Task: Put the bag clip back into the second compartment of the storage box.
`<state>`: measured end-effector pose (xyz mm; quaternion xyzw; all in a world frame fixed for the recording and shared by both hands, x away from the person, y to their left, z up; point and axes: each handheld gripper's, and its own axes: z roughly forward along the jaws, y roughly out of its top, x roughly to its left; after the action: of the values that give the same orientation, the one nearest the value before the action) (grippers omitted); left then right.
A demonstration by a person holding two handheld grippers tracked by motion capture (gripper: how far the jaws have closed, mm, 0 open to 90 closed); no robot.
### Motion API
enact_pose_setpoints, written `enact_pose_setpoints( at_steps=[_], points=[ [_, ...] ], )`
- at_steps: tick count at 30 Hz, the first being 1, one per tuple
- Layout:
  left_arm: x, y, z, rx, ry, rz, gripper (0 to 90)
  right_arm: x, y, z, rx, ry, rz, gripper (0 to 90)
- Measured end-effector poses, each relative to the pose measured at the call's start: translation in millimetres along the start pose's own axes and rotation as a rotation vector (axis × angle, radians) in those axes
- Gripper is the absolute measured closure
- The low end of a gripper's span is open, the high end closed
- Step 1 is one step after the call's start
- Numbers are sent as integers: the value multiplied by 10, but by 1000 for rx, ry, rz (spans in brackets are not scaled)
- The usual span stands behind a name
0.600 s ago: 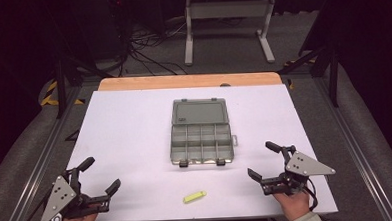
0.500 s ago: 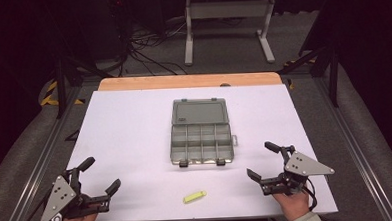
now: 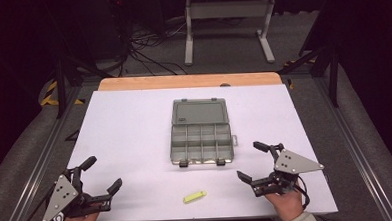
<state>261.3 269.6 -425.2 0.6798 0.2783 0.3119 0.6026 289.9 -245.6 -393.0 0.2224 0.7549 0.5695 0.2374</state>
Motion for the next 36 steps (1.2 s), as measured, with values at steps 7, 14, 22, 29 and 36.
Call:
enact_pose_setpoints(
  at_steps=[7,14,22,29,36],
  points=[
    [-6,5,8,-4,-6,9,25,125,221,199,12,63,-43,32],
    [-8,7,15,-8,-11,7,26,207,347,376,12,116,-53,38],
    [-6,8,13,-9,-19,7,29,290,464,566,8,186,-71,52],
    [-10,11,-1,-10,-20,10,30,336,525,773,126,299,-77,19],
    [-8,9,-2,-11,-22,8,30,411,573,852,244,340,-173,93]
  ],
)
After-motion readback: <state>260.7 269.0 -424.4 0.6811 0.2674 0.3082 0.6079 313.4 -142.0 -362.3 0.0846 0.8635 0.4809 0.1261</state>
